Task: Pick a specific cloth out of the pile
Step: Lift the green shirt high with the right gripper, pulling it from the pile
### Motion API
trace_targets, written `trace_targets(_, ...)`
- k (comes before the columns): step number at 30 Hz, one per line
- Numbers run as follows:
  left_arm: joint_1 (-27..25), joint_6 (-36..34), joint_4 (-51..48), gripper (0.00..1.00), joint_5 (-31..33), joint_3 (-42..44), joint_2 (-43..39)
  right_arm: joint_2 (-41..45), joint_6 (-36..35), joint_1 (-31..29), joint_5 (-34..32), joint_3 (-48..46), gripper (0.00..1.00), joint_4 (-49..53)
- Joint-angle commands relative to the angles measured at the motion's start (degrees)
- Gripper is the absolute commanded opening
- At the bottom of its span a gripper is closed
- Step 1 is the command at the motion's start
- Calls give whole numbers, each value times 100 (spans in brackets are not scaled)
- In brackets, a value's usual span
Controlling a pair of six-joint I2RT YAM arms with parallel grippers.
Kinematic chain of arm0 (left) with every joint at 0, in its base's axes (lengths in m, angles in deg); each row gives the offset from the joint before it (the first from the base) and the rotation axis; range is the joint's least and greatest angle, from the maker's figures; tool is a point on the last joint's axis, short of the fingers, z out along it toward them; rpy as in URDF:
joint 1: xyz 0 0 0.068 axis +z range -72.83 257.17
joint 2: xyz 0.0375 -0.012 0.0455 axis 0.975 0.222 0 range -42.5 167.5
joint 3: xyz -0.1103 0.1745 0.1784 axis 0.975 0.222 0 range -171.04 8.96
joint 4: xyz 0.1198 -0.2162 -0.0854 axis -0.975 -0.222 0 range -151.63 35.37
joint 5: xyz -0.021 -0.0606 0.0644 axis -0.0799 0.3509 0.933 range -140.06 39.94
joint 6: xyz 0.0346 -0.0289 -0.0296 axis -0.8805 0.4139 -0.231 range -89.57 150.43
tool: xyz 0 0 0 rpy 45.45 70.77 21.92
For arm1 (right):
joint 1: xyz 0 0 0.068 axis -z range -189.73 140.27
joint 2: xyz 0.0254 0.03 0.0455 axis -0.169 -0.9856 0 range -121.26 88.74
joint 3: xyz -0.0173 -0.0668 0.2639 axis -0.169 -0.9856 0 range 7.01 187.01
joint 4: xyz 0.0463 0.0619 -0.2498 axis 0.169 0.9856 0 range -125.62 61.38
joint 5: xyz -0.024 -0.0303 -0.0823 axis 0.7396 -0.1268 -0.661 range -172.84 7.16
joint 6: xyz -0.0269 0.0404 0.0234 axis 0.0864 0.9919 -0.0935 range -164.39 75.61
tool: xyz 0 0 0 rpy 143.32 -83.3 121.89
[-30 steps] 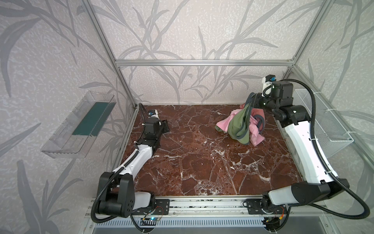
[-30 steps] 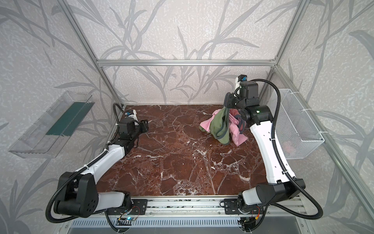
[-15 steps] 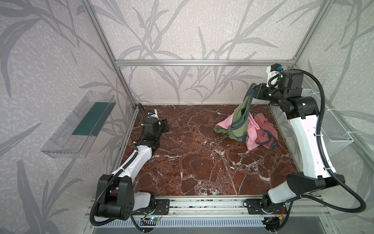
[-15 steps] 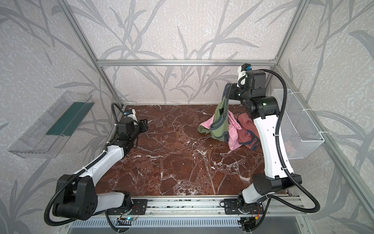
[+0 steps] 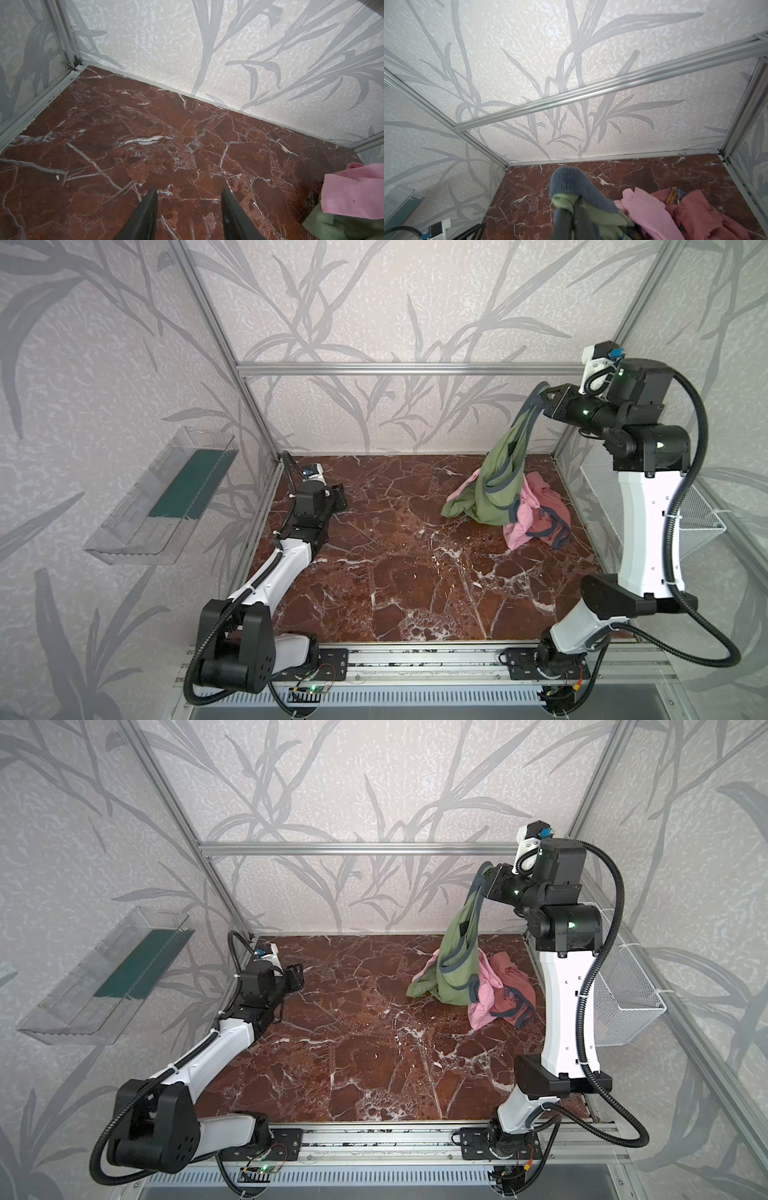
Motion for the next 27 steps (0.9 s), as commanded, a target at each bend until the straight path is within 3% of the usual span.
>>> trace_targets(1,-16,72,-90,48,-53,-44,-131,-40,137,92,264,613,0,-110)
trace_targets(8,-18,95,-186,48,-113,-106,-237,-41,502,260,839,951,0,-303)
trace_targets(12,-25,119,-293,47,-168,-167,-320,-38,1224,604,1752,787,0,-930)
trace_targets(20,-24,203,-324,47,-227,-105,-431,-843,1820,1213,2143,1227,0,-855)
trace_targets(27,-25,174,-396,47,-180,-139,-533,-989,1638,1209,2129,1871,0,-640)
